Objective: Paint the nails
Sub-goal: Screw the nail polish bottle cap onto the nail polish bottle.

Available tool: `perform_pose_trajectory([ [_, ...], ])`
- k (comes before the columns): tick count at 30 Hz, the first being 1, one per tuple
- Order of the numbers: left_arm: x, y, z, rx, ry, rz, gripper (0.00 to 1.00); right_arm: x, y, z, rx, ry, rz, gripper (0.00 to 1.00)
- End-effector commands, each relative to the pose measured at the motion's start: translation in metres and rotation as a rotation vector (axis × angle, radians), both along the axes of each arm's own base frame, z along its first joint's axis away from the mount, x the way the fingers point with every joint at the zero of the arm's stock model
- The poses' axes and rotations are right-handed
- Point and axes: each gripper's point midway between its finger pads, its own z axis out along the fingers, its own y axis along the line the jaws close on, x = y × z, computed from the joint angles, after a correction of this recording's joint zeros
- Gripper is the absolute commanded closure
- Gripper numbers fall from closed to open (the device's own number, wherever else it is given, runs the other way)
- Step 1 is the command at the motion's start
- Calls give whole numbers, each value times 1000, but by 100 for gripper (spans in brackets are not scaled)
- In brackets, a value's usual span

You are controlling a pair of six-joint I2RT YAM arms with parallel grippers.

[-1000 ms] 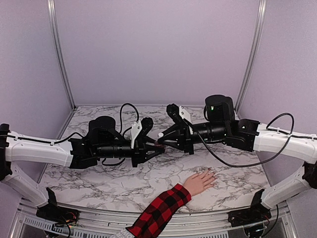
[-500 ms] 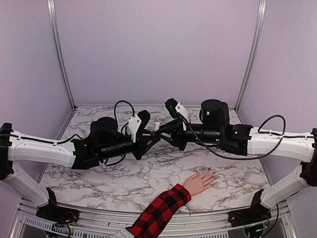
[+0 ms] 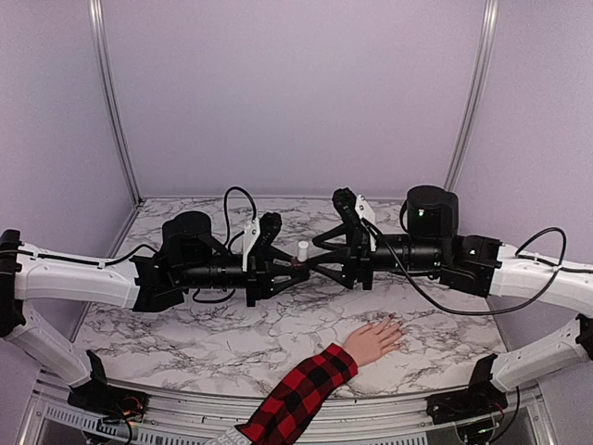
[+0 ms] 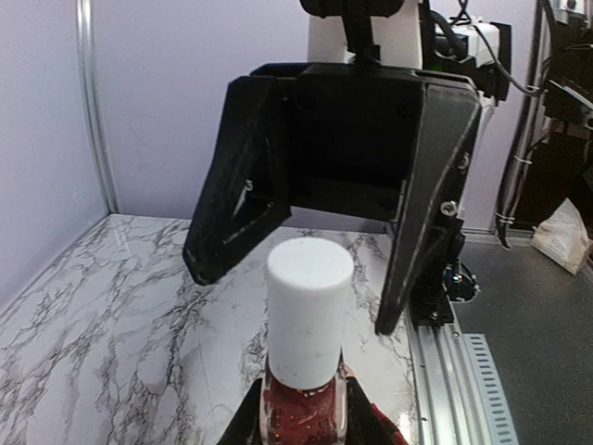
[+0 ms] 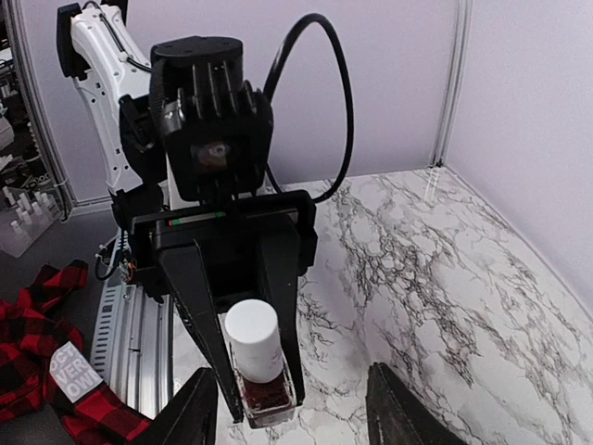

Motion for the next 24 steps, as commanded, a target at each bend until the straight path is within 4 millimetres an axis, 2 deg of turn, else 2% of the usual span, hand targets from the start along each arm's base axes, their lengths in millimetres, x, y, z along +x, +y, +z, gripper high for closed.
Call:
perform_pose_trajectory([
  [1, -52, 4, 28, -62, -46, -292, 100, -36, -8, 16, 13, -76, 186, 46],
  [5, -74, 5, 29, -64, -18, -425, 100, -63, -11, 28, 32, -107, 335, 48],
  [10, -90, 1, 27, -55, 17, -526, 100, -83, -9, 35, 51, -87, 465, 51],
  [24, -102, -10, 20, -37, 38, -587, 100, -102, 4, 33, 37, -50, 591, 60],
])
